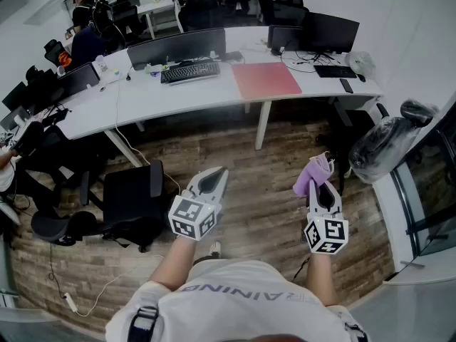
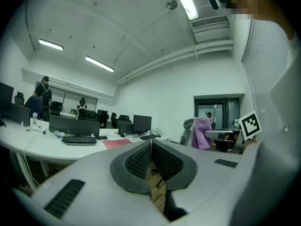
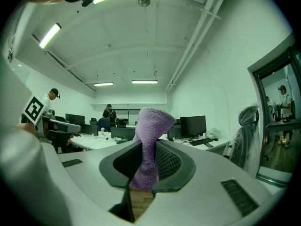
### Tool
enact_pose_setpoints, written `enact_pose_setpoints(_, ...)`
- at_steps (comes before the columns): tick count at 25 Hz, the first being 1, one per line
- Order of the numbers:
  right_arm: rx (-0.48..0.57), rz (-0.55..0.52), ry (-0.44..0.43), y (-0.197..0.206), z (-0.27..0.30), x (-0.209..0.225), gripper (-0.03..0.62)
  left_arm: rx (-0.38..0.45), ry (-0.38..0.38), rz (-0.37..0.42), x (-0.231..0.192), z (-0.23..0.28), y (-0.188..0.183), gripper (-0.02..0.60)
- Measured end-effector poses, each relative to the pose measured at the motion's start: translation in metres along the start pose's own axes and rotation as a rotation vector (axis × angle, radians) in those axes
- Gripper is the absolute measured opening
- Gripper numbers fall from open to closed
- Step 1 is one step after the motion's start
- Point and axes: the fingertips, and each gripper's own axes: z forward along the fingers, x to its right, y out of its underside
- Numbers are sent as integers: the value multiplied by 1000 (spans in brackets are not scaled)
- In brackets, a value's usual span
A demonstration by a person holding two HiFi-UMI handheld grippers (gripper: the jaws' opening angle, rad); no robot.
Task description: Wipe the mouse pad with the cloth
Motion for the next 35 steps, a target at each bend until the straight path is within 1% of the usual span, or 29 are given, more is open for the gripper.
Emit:
enact_pose_setpoints(13,-11,-3,-10,3,9,1,91,-2,-4,-13,-2,4,-1,32)
enact_pose_setpoints(19,26,44,-28,0,11,-1,93,-7,-5,-33,-7,5,2,32)
enact_pose_setpoints(23,17,42,-18,4,17,-4,94,-13,3,-39,-15,8,7,32)
enact_pose_setpoints(29,-11,46,4,14,42,-26,93,-15,26,-49,-51,11,10,32)
enact_pose_setpoints(33,-32,33,16,17,70,-52,93,-12,38,-57,-91,10,9,32)
enact_pose_setpoints(35,-32,25,35,16,83,-61,93,-14,42,-57,-113,9,11,32)
